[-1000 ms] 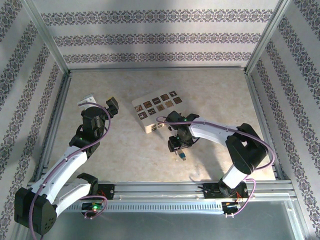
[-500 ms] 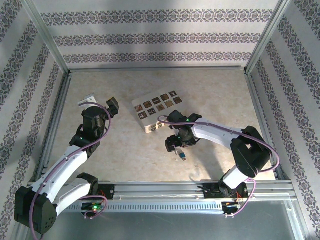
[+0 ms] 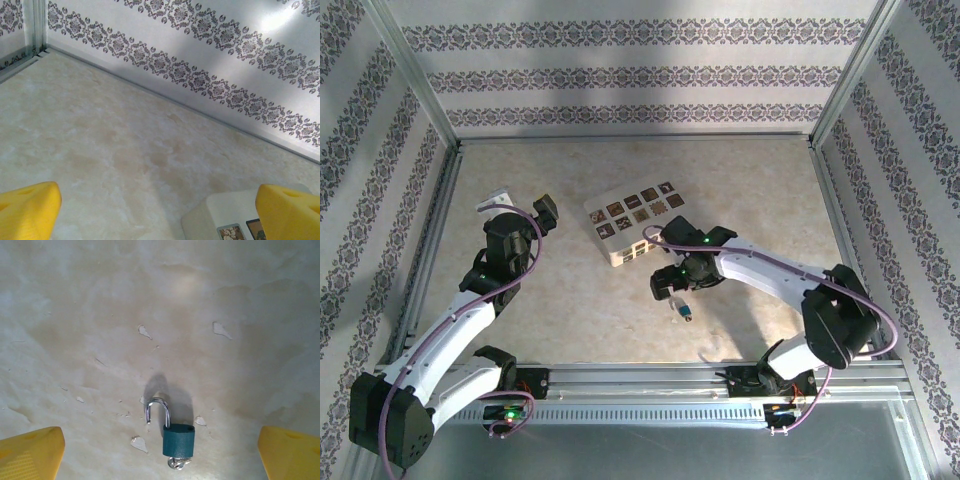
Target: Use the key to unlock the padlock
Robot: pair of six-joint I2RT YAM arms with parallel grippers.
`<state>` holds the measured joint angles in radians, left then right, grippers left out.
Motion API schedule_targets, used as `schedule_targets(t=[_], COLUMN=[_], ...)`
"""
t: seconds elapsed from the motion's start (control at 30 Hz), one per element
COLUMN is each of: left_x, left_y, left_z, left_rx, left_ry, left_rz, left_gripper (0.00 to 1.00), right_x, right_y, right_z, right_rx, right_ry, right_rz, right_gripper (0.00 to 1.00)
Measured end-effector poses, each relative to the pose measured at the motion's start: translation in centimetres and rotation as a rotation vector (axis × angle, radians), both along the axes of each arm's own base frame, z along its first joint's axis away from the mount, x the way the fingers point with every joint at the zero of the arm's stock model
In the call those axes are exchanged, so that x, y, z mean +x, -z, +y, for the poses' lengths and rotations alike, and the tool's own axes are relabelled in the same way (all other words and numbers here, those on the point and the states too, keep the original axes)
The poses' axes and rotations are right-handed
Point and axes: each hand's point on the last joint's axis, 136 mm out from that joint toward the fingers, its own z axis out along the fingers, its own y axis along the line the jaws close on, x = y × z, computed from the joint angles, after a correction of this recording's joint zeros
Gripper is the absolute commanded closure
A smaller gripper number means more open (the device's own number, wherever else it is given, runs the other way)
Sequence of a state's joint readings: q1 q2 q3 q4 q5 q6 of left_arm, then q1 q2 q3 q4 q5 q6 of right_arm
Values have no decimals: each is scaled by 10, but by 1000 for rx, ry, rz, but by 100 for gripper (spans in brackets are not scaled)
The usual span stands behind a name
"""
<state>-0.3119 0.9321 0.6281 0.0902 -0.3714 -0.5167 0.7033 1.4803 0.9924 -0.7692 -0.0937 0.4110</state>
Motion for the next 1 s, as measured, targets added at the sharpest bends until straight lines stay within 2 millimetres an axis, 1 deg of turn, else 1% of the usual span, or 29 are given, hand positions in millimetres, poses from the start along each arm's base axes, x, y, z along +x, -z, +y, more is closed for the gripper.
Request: schedule_targets(t=[0.2, 0.5, 0.73, 1.0], left_x=[1, 6, 10, 13], left_y=[3, 15, 26, 29], left_z=[0, -2, -4, -5], left_rx=[3, -1, 5, 4], left_ry=[0, -4, -2, 3], left_rz=[10, 41, 73, 79], left_gripper=[1, 1, 1, 1], right_x=[6, 23, 37, 47], right_y=[-22, -59, -78, -103], right_z=[-7, -27, -55, -90], right_rx=[41, 118, 140, 165], right_ry=[17, 80, 158, 239], right_rz=[-58, -184, -303, -499], right_gripper=[2, 2, 2, 2])
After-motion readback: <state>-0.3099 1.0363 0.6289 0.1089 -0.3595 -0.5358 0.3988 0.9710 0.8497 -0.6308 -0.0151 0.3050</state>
